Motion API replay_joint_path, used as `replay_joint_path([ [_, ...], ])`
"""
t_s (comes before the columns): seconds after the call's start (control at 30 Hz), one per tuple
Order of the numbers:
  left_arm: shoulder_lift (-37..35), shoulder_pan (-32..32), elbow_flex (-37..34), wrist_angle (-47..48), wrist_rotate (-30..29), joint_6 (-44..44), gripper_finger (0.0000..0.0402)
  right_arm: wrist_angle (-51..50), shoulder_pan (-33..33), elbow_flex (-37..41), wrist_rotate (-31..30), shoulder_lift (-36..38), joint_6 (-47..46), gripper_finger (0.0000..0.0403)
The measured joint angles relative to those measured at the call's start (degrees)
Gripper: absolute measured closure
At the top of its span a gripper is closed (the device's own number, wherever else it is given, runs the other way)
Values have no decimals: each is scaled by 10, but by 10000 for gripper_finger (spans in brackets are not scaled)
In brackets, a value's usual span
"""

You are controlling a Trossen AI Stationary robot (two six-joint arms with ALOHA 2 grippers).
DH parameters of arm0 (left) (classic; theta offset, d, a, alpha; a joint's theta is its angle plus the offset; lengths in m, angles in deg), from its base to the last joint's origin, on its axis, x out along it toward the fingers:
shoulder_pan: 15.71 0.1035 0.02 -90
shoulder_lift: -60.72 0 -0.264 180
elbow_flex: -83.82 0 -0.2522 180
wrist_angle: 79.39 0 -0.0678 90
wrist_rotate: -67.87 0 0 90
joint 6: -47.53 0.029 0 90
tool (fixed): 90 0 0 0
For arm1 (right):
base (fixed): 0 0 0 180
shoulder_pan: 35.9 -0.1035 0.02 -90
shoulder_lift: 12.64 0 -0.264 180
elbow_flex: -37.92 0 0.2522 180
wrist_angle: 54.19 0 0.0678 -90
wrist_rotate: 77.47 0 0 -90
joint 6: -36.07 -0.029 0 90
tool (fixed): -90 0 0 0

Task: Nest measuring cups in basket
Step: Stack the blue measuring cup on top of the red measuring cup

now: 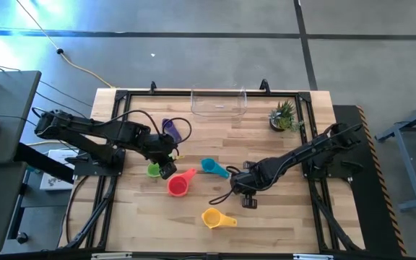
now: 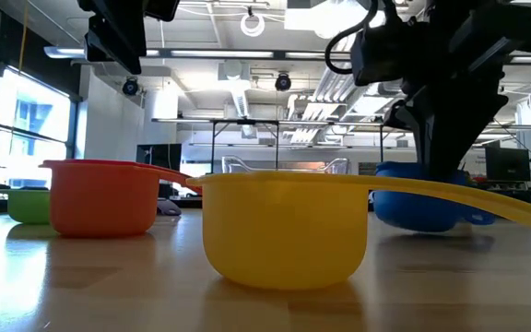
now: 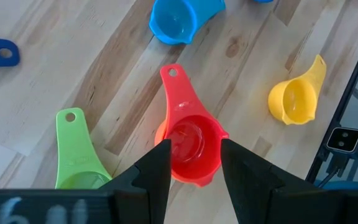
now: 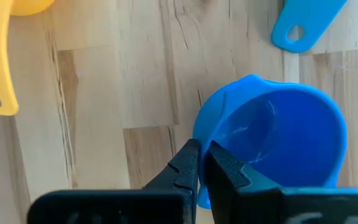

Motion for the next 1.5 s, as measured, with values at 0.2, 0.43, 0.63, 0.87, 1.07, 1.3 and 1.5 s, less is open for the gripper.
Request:
replay_joint_path([
  [0.2, 0, 0, 0, 0, 0, 0, 273, 4, 0, 0, 7, 0, 11, 378],
  [0.43, 0, 0, 0, 0, 0, 0, 273, 34, 0, 0, 7, 0, 9, 351],
  [0.63, 0, 0, 0, 0, 0, 0, 273, 40, 0, 0, 7, 0, 9, 320],
  [0.87, 0, 0, 0, 0, 0, 0, 273, 27, 0, -37, 10, 2, -30, 313],
  [1.07, 0, 0, 0, 0, -4, 9, 273, -7, 0, -101, 4, 2, -30, 313],
  [1.3, 0, 2, 0, 4, -4, 26, 269, -48, 0, -162, -84, 2, -28, 313],
  [1.5, 0, 16, 0, 6, -36, 41, 240, -63, 0, -197, -118, 2, -47, 313],
])
